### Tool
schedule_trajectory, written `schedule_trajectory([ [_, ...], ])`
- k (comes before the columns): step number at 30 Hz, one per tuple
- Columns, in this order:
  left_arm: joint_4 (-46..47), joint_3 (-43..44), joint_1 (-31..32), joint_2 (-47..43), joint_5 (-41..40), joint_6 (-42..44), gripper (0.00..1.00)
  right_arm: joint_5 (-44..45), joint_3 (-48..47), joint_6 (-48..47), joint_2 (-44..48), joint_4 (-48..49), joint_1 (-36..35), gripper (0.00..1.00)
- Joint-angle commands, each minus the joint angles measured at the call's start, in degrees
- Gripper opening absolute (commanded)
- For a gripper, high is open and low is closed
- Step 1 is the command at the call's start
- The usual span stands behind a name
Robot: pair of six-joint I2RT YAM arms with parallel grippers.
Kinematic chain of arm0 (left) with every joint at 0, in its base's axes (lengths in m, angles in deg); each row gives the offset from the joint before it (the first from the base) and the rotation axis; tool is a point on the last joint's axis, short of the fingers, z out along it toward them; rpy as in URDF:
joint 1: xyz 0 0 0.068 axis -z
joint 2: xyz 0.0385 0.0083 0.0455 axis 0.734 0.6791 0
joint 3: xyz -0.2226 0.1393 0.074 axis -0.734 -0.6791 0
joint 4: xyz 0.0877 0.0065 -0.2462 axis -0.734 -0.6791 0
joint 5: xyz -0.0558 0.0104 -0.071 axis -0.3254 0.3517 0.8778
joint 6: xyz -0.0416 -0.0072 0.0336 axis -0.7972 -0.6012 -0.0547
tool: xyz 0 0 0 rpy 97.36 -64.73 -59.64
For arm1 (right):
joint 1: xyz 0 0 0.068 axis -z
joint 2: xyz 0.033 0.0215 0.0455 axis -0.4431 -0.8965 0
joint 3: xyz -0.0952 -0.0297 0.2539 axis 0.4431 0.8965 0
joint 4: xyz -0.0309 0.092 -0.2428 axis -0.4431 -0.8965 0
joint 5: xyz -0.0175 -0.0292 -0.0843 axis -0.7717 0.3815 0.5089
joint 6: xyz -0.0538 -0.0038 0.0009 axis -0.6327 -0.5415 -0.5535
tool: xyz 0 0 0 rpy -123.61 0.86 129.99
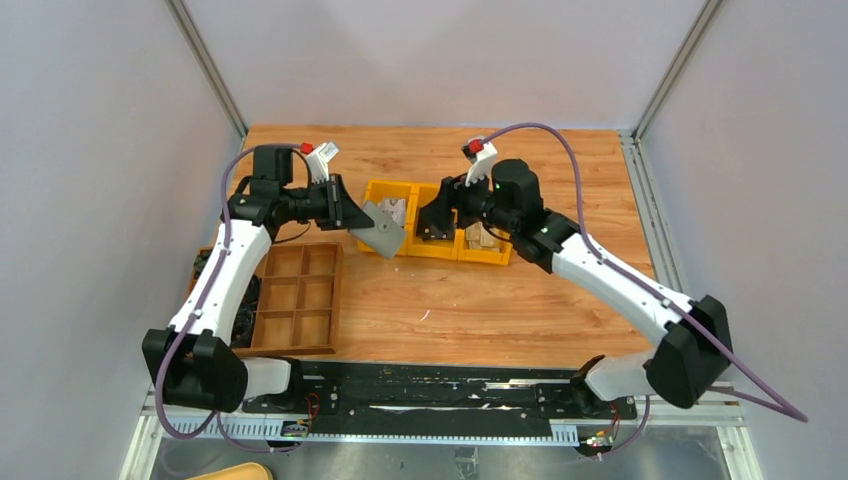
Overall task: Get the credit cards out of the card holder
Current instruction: Open the card holder at the center of the board.
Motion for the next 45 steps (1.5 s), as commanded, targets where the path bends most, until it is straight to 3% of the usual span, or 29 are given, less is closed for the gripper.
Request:
schedule_trajectory([
  [1,3.4,-1.3,-0.1,-2.8,-5.2,-4.0,0.00,3.4,0.5,0.3,5.1,0.8,-3.0,0.65],
  [10,7.2,-4.1,-0.1,-5.7,-9.9,-7.8,0.00,11.4,-4.8,-0.7,-0.9,0.0,-12.9,0.60],
  [21,8.5,-4.8,-0.1,-5.8,-8.8,-10.1,0.00,11.9,-14.2,0.1,-11.8,-1.9,-15.4,0.53],
  [39,8.5,-3.3,-0.2,-5.5,-3.8,-10.6,0.00,20.1,-14.0,-2.8,-15.5,-5.4,-15.4,0.47],
  [45,8.5,-3.2,-0.2,-6.0,-2.7,-12.6,0.00,24.9,-16.5,-5.3,-17.9,-4.5,-15.7,0.28],
])
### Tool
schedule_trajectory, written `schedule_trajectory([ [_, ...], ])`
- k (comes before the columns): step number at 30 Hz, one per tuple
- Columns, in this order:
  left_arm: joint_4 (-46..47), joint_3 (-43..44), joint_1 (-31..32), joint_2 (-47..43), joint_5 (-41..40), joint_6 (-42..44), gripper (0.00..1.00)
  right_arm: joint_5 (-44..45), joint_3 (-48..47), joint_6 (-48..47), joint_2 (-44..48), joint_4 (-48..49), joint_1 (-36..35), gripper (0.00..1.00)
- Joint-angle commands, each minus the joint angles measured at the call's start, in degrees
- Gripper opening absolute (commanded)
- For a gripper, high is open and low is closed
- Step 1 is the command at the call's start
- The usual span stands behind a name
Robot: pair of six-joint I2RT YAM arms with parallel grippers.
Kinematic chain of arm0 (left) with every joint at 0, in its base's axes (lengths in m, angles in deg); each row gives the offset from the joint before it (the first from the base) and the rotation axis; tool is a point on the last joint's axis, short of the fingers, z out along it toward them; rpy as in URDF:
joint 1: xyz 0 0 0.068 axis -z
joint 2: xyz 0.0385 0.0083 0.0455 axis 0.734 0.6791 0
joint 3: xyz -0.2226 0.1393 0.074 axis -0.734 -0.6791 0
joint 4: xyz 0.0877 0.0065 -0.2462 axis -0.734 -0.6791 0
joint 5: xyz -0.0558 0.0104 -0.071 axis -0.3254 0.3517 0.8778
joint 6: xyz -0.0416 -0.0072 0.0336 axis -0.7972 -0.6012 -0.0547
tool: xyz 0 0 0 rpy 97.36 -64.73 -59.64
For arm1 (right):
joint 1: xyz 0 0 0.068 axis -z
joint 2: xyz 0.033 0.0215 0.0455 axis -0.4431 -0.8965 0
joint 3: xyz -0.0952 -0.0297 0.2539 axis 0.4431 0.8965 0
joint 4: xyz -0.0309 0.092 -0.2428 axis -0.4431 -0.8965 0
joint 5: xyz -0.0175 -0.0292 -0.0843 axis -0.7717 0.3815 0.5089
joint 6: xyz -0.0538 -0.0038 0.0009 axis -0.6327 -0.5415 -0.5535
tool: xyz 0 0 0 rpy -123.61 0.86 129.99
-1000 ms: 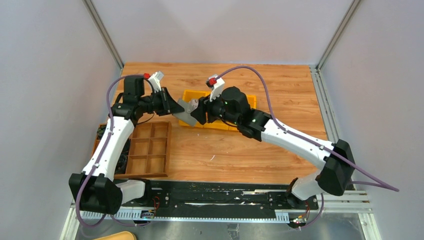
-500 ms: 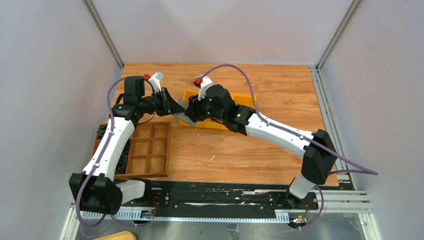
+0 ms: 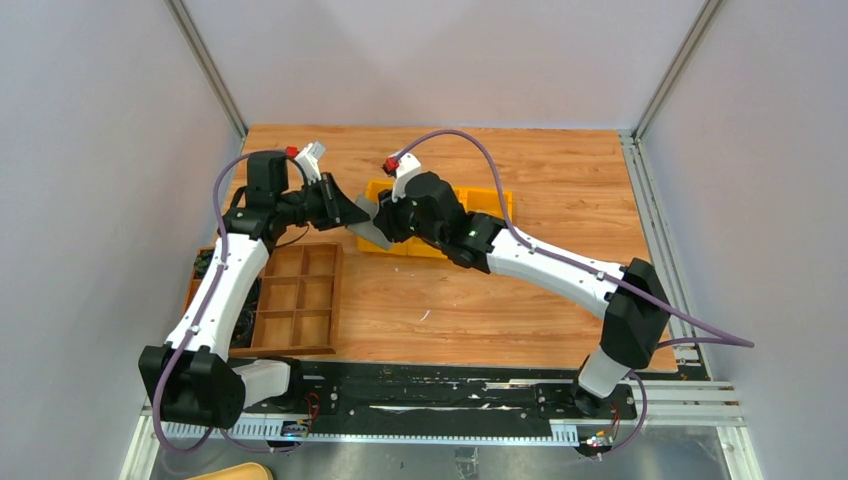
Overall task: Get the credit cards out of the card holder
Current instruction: Open the card holder at the center of the board.
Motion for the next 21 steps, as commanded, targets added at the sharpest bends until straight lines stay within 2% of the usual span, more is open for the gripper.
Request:
schedule_trajectory([
  [1,0.7,2.0,-0.1,-1.5,5.5,-2.9,0.00,8.5,-1.9,-3.7,-2.7,-0.8,-0.2,0.23],
  [8,-1.3,2.1,-0.1,-1.5,6.1,-3.6,0.00,15.8,-1.7,-7.4,-2.7,2.6,-1.4,0.00],
  [15,-1.6,2.2,-0.8,-1.8,7.2,-4.4,0.00,23.6,-1.0,-12.6,-2.2,6.0,-3.2,0.00],
  [21,-3.5,2.7,-1.4,-2.3,7.3,-3.0,0.00,26.8,-0.1,-15.3,-0.9,7.9,-3.2,0.00],
])
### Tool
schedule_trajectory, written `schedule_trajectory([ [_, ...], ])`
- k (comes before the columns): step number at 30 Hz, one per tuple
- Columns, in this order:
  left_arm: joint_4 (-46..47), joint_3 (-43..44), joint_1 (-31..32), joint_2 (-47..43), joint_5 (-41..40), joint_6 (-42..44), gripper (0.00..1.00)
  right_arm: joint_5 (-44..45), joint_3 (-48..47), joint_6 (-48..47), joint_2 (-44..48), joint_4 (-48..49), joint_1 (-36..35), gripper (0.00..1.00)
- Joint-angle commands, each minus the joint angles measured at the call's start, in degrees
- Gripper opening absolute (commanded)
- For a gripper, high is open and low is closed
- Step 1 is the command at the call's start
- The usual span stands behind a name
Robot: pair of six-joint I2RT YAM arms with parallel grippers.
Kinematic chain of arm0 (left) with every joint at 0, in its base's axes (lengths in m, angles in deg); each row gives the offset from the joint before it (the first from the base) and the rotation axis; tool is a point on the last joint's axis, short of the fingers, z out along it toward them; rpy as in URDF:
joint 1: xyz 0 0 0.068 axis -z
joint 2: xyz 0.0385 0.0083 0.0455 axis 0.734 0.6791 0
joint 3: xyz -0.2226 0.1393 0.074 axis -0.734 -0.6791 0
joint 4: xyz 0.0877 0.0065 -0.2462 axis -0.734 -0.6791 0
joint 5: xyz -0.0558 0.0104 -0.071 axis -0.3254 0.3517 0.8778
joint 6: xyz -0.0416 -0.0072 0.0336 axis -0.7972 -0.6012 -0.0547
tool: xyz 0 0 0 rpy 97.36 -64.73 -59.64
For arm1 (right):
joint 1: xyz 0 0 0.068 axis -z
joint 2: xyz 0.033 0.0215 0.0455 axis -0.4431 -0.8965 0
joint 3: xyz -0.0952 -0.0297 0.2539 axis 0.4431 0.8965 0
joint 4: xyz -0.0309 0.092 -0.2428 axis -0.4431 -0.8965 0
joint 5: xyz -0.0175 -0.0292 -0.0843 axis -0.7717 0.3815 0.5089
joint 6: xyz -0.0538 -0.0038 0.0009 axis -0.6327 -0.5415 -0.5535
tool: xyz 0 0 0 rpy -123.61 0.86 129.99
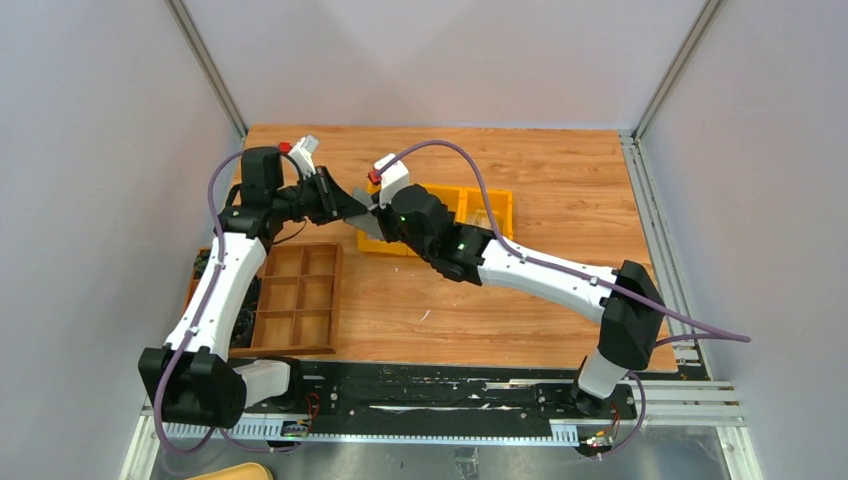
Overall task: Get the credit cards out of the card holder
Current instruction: Open the card holder at the center of the board.
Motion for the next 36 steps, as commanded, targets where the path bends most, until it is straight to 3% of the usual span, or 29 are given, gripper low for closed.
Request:
schedule_trajectory([
  [1,-5.4,1.7,-0.3,-2.4,7.2,0.2,0.00,11.7,0.8,-4.8,0.5,3.1,1.9,0.00],
  [9,-6.7,1.3,-0.4,-3.2,6.3,0.9,0.00,14.6,3.0,-4.5,3.1,5.7,1.9,0.00],
  [12,-7.6,1.3,-0.5,-3.4,5.9,2.5,0.00,11.9,2.8,-4.6,3.9,5.2,2.1,0.00],
  [13,-7.9,1.4,-0.5,-3.5,5.4,3.5,0.00,10.0,2.3,-4.2,4.1,4.3,2.2,0.08],
  [16,-9.3,2.4,-0.5,-3.7,4.4,7.1,0.00,-3.8,-0.5,1.4,4.5,-2.5,6.4,0.46],
  [19,-10.7,3.3,-0.5,-3.7,5.4,10.5,0.00,-28.0,0.4,12.0,6.3,-5.1,14.8,0.62],
  [22,-11.5,4.3,-0.5,-3.7,7.4,12.5,0.00,-47.9,6.6,21.7,8.9,3.7,22.8,0.69],
  [25,-11.0,5.0,-0.5,-3.8,9.7,12.5,0.00,-60.1,13.6,29.5,11.3,15.3,26.8,0.73],
  [30,-9.0,6.7,-0.5,-4.0,11.7,11.0,0.00,-70.9,22.3,38.7,11.9,31.4,27.4,0.76],
  [36,-5.4,7.0,-0.5,-4.3,15.4,8.3,0.00,-75.6,24.9,54.2,4.6,54.9,27.4,0.77],
])
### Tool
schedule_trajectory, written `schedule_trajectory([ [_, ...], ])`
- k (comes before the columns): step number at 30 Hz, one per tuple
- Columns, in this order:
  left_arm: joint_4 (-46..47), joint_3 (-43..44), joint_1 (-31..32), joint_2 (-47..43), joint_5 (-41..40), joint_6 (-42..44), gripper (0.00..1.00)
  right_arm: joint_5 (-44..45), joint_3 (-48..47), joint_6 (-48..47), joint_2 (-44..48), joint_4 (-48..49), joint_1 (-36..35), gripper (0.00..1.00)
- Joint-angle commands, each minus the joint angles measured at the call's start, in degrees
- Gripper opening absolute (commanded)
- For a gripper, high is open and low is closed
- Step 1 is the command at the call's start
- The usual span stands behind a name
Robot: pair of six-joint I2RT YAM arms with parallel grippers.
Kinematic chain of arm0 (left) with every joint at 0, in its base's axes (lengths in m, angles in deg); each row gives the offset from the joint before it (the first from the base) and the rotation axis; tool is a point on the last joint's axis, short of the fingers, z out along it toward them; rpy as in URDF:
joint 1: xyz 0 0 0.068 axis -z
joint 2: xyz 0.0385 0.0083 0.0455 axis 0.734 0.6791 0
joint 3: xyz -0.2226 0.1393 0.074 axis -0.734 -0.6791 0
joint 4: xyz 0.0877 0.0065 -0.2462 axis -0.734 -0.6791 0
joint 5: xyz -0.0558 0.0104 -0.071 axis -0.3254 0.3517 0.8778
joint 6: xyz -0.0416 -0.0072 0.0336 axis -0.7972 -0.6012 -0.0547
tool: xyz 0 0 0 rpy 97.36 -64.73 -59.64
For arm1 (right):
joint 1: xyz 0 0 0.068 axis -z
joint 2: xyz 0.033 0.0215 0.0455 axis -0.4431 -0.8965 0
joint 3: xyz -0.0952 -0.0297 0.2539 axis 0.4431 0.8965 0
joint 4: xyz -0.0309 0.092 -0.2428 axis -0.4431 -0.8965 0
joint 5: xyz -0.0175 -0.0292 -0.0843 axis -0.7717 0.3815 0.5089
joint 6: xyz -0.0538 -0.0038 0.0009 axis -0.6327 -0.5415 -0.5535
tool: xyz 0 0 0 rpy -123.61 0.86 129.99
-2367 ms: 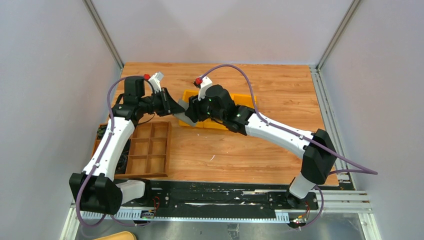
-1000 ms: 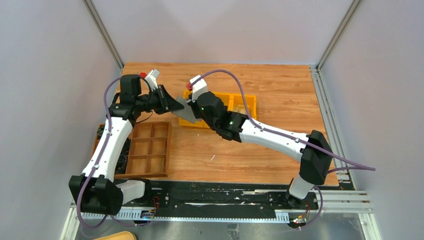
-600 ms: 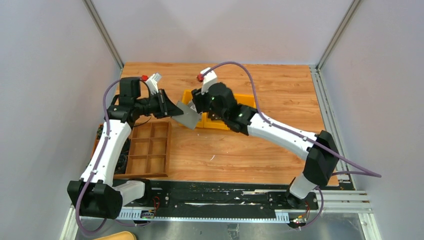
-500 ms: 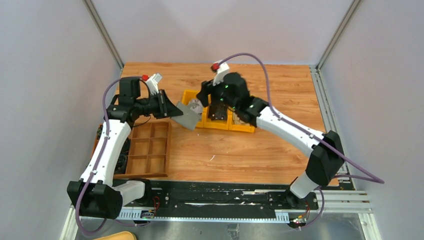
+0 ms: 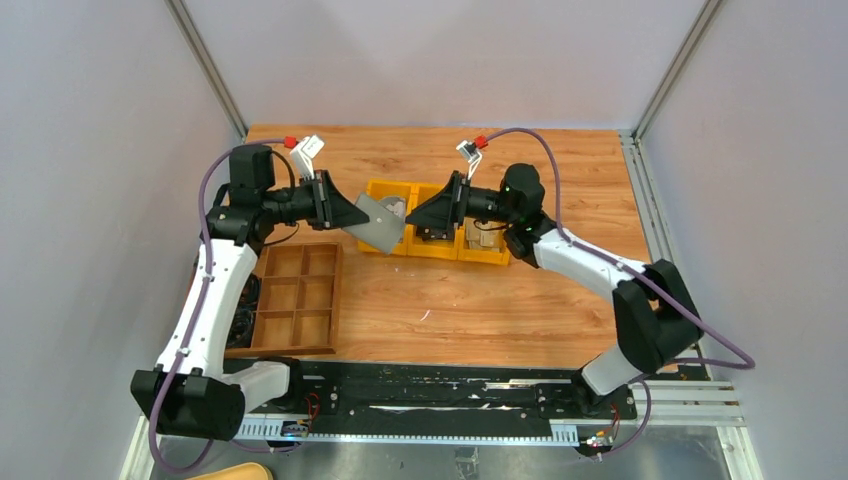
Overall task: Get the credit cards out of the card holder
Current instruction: Open the card holder at the center of the board.
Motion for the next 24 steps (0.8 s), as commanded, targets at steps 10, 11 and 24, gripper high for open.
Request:
schedule_trajectory([
  [10,4.2,2.8,-0.1,-2.1,8.9,-4.2,0.00,-7.5,-4.6,34.9,-17.5,49.4,-2.4,0.77],
  [11,4.4,2.7,-0.1,-2.3,8.9,-4.6,0.00,-7.3,-4.6,33.7,-17.2,48.3,-2.8,0.77],
  [24,5.5,1.8,-0.1,-3.5,9.3,-5.9,0.00,-0.5,-7.0,35.7,-17.9,46.2,-4.0,0.32],
])
